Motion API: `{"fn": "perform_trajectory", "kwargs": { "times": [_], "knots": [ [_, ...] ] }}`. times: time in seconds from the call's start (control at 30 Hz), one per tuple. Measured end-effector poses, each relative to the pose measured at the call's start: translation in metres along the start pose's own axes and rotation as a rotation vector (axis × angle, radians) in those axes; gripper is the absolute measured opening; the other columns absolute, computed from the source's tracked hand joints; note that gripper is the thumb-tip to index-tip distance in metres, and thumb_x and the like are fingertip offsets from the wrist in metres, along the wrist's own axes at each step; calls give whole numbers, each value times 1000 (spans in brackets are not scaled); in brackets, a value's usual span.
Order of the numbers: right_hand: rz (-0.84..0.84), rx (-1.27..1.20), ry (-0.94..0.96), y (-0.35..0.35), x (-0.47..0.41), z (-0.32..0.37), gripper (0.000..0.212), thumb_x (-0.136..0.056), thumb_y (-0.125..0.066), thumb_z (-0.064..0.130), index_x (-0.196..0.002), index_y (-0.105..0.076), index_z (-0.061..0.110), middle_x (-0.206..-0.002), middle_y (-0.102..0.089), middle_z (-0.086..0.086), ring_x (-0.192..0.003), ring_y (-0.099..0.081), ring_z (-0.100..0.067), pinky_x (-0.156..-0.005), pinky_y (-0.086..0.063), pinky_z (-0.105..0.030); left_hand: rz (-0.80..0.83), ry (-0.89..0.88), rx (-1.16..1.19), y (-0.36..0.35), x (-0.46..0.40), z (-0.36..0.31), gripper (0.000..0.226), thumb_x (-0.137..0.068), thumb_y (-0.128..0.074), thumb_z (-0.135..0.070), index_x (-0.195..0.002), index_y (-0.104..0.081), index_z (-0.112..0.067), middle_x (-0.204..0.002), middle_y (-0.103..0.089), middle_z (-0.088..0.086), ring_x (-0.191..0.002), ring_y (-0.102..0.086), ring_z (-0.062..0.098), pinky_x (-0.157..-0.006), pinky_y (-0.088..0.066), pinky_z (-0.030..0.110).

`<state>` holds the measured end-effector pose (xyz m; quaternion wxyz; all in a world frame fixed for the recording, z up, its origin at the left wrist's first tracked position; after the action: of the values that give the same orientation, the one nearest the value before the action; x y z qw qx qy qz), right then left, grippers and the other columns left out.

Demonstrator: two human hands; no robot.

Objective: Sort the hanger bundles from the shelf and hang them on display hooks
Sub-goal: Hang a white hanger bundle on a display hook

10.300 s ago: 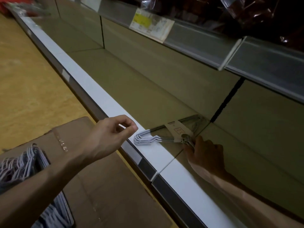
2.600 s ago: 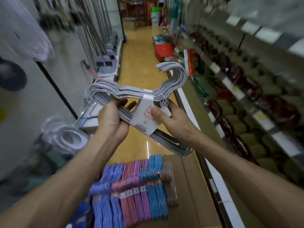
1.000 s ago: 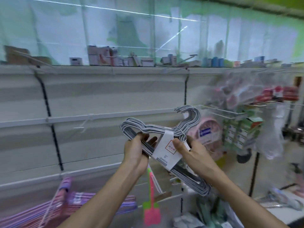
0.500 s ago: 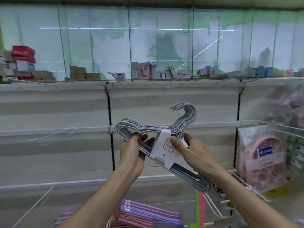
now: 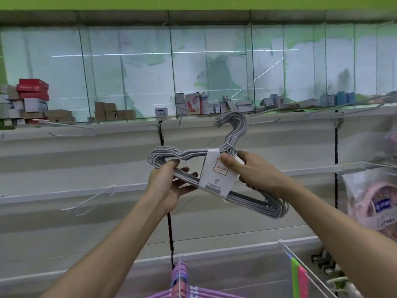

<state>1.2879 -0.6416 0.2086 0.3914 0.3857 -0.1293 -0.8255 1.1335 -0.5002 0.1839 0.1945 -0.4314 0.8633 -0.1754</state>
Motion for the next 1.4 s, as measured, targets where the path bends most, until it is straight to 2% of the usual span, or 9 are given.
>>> {"fn": "perform_trajectory", "kwargs": {
  "times": [0.2, 0.37, 0.57, 0.73, 0.83, 1.03, 1.13, 1.3, 1.4],
  "knots": [
    [37, 55, 27, -8, -42, -3, 51, -77, -45, 80, -92, -60, 34, -73, -68, 22, -50, -55, 13, -50, -38, -13, 14, 53, 39, 8, -37, 2, 12, -101, -48, -11, -93, -54, -4, -95, -56, 20, -77, -65, 39, -59, -57, 59],
    [81, 53, 55, -10, -86, -20, 60, -74, -45, 83, -92, -63, 29, -79, -71, 7, -54, -54, -8, -46, -43, -21, -8, 42, 77, 7, -74, 4, 11, -101, -47, -10, -98, -56, -3, -99, -54, 22, -79, -64, 40, -55, -57, 61],
    [128, 20, 122, -12, -147, -41, 64, -72, -46, 86, -94, -65, 28, -74, -72, 13, -52, -55, -4, -48, -46, -20, -72, 1, 89, 2, -121, 1, 13, -102, -45, -12, -98, -53, -3, -102, -53, 22, -82, -63, 40, -57, -55, 61],
    [168, 82, 173, -19, -191, -51, 59, -79, -44, 82, -91, -65, 28, -85, -74, 1, -53, -57, -5, -47, -45, -19, -112, 1, 132, 3, -156, 1, 16, -103, -43, -14, -95, -51, -2, -98, -51, 21, -83, -60, 40, -68, -50, 68],
    [183, 127, 197, -26, -211, -53, 54, -82, -43, 79, -86, -63, 29, -80, -71, 11, -51, -59, 5, -47, -42, -15, -139, 5, 159, 8, -174, 2, 17, -104, -43, -14, -97, -51, -1, -107, -50, 23, -90, -59, 42, -80, -47, 71],
    [218, 99, 216, -43, -243, -58, 60, -75, -43, 84, -85, -65, 29, -79, -71, 12, -51, -60, 4, -48, -43, -17, -145, 21, 180, 15, -203, 0, 16, -104, -44, -15, -104, -53, -2, -128, -49, 27, -121, -54, 47, -80, -48, 69],
    [217, 74, 220, -47, -258, -59, 59, -72, -45, 84, -84, -65, 30, -73, -71, 18, -53, -61, 7, -52, -42, -18, -136, 23, 180, 17, -217, -6, 19, -105, -42, -15, -103, -53, 0, -141, -44, 29, -122, -52, 48, -86, -46, 71],
    [231, 67, 238, -57, -284, -53, 47, -79, -58, 76, -87, -64, 30, -68, -69, 29, -53, -60, 11, -44, -39, -8, -123, 20, 229, 27, -240, -13, 18, -104, -42, -15, -108, -51, 0, -136, -49, 31, -116, -55, 51, -81, -47, 71],
    [248, 70, 249, -69, -297, -50, 48, -67, -70, 75, -89, -66, 32, -76, -70, 32, -68, -63, 12, -59, -43, -15, -141, 17, 256, 39, -251, -14, 16, -104, -42, -14, -109, -51, -1, -134, -50, 31, -114, -56, 50, -75, -48, 69]
  ]
}}
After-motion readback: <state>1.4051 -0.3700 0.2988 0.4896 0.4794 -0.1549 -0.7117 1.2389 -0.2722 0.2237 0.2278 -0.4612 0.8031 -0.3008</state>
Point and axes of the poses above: each hand's wrist, its own x-axis away from the middle knuckle, its own y-axis out of the back of the hand, z = x × y, the point moved 6 cm from there along -x, towards the middle knuckle
